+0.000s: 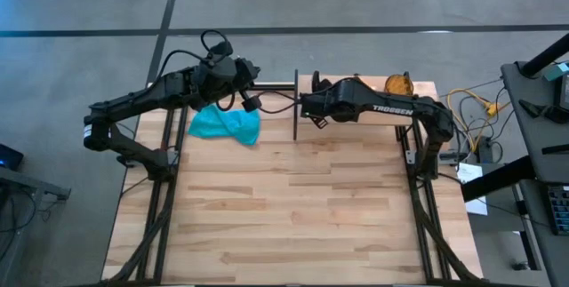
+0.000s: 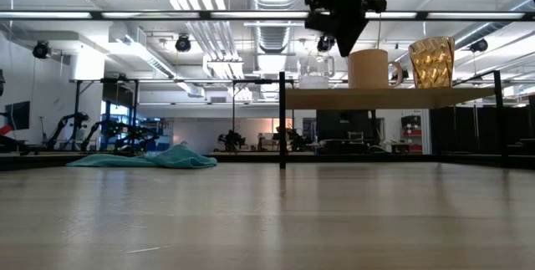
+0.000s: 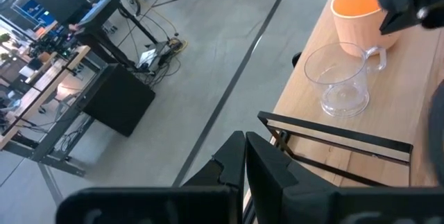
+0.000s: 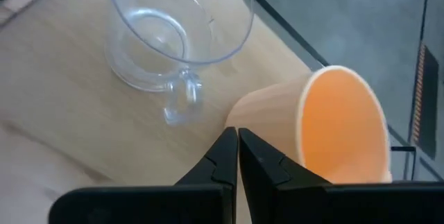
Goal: Stack small to large cups/mugs on shelf
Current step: Return to Home Position
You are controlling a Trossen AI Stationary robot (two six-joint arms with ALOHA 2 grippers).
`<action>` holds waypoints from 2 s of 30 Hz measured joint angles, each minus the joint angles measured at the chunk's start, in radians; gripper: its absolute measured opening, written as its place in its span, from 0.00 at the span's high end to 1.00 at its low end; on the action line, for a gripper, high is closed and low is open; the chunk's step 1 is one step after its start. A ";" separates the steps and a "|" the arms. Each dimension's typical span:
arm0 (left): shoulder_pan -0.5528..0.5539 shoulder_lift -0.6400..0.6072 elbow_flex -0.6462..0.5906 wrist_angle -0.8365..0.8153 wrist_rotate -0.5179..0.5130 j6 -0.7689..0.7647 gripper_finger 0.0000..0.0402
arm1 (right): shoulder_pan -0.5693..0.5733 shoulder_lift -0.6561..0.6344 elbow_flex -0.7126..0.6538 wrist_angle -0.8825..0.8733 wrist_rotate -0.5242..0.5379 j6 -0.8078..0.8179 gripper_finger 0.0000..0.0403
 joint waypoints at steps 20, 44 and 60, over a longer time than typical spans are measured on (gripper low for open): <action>-0.004 -0.116 0.002 -0.021 0.000 0.000 1.00 | 0.168 -0.183 0.231 -0.005 -0.288 -0.148 0.98; -0.007 -0.516 -0.055 -0.328 0.003 -0.557 1.00 | 0.432 -0.687 0.000 0.134 -0.119 -0.113 0.98; -0.008 -0.893 -0.282 -0.368 -0.031 -0.650 1.00 | 0.482 -1.288 -0.840 0.930 -0.424 -0.417 0.98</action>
